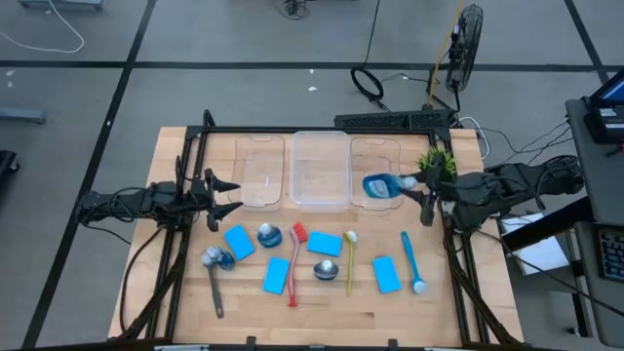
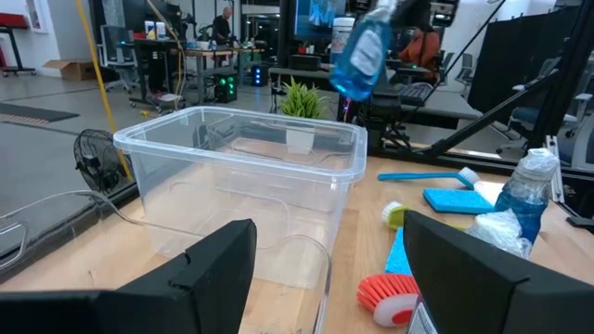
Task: Pick & Place Kitchen Sink Supplies
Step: Put the dishwashing liquid into the right transparent bin
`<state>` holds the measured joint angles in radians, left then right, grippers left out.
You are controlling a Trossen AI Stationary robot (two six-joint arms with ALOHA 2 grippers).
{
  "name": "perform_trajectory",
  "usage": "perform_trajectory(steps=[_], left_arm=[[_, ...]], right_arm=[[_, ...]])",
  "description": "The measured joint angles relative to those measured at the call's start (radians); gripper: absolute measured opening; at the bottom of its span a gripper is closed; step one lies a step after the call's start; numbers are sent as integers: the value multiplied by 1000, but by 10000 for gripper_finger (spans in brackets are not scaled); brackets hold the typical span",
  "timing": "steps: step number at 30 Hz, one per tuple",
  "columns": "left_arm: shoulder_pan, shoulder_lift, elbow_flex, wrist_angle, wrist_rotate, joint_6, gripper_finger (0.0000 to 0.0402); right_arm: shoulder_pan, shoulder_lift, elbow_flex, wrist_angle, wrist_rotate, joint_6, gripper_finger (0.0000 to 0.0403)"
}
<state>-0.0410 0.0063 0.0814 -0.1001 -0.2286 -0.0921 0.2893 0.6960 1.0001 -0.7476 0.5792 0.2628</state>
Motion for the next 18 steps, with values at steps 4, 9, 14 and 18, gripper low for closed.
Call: perform_trajectory(steps=[4, 9, 14, 18], left_arm=[[0, 0, 0, 0, 0, 0, 271], [0, 0, 0, 0, 0, 0, 271], [0, 0, 0, 0, 0, -2, 271], [0, 0, 0, 1, 0, -3, 271]], right_arm=[[-17, 0, 6, -47, 78, 110, 131], [-62, 11, 6, -112, 101, 199, 131], [-123, 36, 6, -145, 100, 226, 130], [-173, 58, 6, -159, 99, 223, 130]])
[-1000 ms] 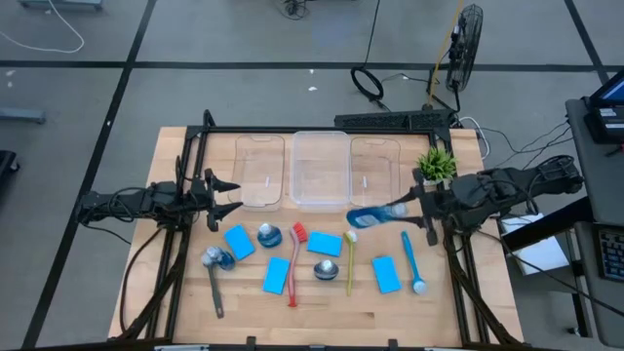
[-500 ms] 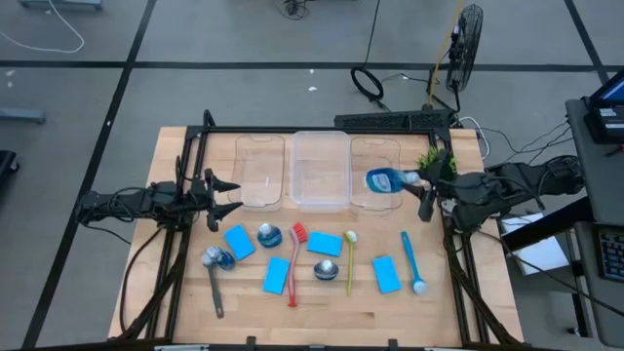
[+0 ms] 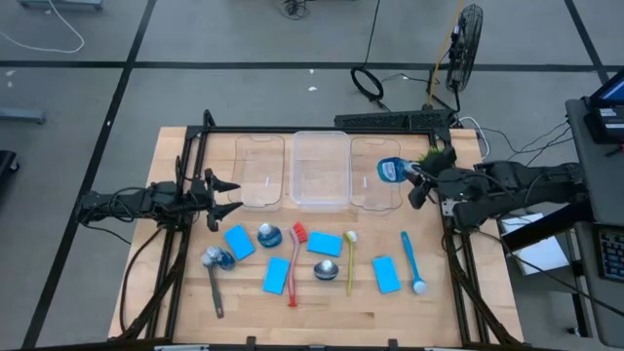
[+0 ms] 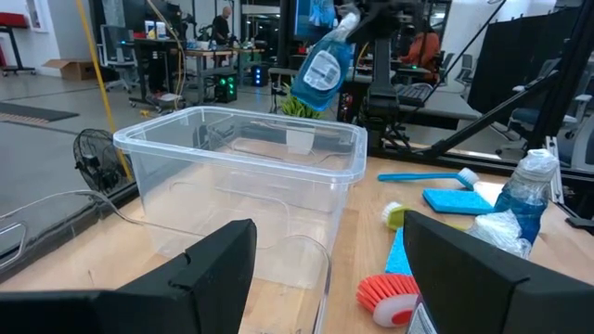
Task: Pick & Place Kitchen Sink Supplies
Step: Put the dishwashing liquid into the right transparent bin
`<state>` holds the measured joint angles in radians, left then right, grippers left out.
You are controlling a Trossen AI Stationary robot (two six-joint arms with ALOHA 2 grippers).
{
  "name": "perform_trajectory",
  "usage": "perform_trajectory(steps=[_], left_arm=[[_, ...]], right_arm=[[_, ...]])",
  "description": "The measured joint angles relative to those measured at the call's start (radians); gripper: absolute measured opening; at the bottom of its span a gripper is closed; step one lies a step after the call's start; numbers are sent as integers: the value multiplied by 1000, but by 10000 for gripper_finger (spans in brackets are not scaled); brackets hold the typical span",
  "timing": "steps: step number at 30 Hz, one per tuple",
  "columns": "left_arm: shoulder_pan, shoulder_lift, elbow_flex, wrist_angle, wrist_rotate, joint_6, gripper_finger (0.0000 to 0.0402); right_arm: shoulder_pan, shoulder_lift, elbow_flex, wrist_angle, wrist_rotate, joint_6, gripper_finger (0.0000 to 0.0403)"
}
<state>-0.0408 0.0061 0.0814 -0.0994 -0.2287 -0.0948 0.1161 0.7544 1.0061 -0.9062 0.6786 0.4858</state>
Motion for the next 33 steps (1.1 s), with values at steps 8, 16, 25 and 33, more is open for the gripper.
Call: perform_trajectory(steps=[8, 16, 25, 33], left_arm=[[0, 0, 0, 0, 0, 0, 271], [0, 0, 0, 0, 0, 0, 271], [0, 0, 0, 0, 0, 1, 271], [0, 0, 0, 0, 0, 1, 271]], right_arm=[[-76, 43, 0, -13, -3, -40, 130], [-166, 115, 0, -11, -5, -109, 130], [-309, 181, 0, 65, -168, -108, 130], [-418, 247, -1, 72, -244, -126, 130]])
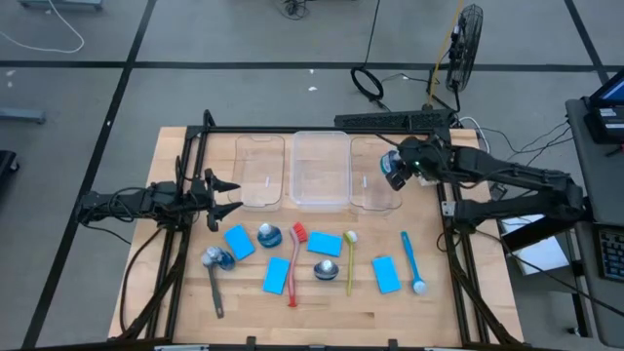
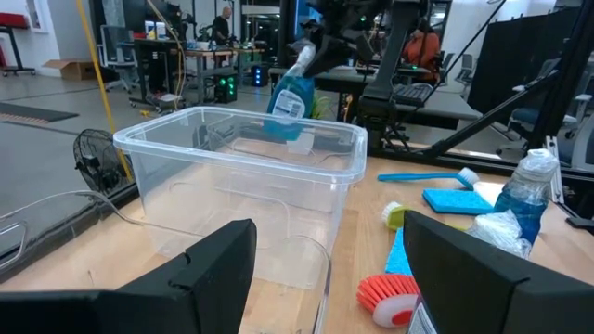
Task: Pick & Place Kitchen Sink Supplies
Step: Put the dishwashing liquid into the right transparent bin
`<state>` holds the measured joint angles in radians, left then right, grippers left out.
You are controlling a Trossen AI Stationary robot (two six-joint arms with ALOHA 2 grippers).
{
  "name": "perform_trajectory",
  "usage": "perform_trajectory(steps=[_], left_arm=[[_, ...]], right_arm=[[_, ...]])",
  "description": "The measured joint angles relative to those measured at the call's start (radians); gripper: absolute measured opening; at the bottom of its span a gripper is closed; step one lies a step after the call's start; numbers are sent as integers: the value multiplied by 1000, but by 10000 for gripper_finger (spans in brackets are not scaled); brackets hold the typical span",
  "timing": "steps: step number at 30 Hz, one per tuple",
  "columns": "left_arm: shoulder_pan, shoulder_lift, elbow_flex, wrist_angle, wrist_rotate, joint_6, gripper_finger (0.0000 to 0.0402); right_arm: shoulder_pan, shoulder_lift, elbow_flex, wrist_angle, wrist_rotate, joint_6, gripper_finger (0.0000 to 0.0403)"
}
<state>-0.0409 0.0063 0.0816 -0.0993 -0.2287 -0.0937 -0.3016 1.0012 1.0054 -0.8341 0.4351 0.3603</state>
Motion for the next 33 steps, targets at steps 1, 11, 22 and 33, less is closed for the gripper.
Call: perform_trajectory(steps=[1, 11, 22, 33], left_arm=[[0, 0, 0, 0, 0, 0, 271], [0, 0, 0, 0, 0, 0, 271], [0, 0, 0, 0, 0, 0, 271], [0, 0, 0, 0, -1, 2, 271]], right_arm=[[-11, 9, 0, 4, -4, -13, 130], [-104, 72, -64, 174, -105, -93, 130], [-191, 96, -124, 205, -145, -115, 130], [-210, 95, -180, 258, -151, -119, 136]])
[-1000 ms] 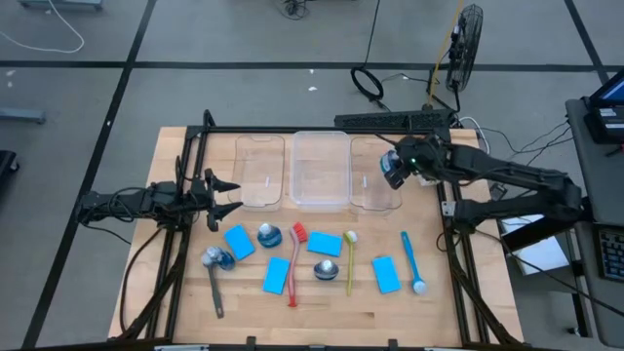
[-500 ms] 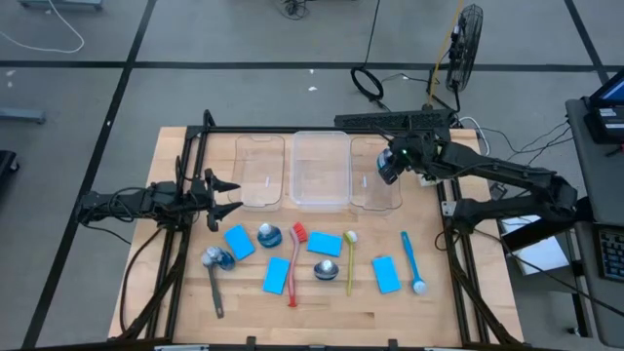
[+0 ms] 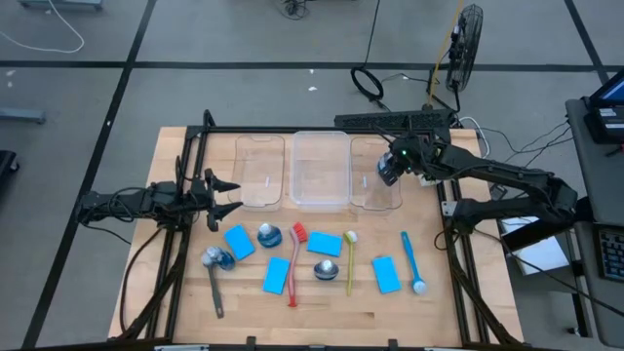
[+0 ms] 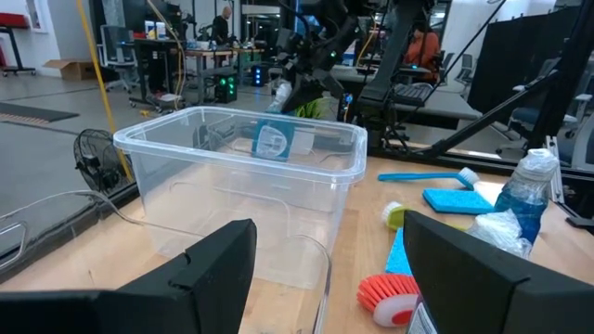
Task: Pick & Place Kitchen Sink Supplies
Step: Put the dishwashing liquid into the right transparent bin
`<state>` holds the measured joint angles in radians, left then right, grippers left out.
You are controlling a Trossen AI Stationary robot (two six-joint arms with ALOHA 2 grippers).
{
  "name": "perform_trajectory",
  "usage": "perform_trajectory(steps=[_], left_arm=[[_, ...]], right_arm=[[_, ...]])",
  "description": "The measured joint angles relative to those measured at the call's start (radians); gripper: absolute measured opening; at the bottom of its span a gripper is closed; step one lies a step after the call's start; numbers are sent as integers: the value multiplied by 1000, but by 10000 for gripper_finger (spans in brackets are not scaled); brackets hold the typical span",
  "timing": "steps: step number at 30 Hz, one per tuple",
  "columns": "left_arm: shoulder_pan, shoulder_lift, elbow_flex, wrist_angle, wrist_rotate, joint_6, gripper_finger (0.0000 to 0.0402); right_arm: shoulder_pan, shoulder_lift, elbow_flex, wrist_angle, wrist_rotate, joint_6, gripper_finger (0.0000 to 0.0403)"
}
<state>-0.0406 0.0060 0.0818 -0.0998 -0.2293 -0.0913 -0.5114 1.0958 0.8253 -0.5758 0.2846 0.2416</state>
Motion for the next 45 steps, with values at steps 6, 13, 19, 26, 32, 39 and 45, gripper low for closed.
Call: perform_trajectory(steps=[6, 13, 19, 26, 32, 39, 45], left_arm=[[0, 0, 0, 0, -7, 15, 271], [0, 0, 0, 0, -8, 14, 271], [0, 0, 0, 0, -8, 13, 271], [0, 0, 0, 0, -8, 12, 271], [0, 0, 0, 0, -8, 12, 271], [0, 0, 0, 0, -8, 12, 271], [0, 0, 0, 0, -8, 12, 271]], right_arm=[[0, 0, 0, 3, -1, -16, 137], [0, 0, 0, 2, 0, -26, 153], [0, 0, 0, 2, 1, -26, 157], [0, 1, -1, 3, 2, -26, 172], [0, 1, -2, 21, 4, -27, 190], [0, 1, -2, 25, 7, -27, 196], [0, 1, -2, 25, 14, -27, 196]])
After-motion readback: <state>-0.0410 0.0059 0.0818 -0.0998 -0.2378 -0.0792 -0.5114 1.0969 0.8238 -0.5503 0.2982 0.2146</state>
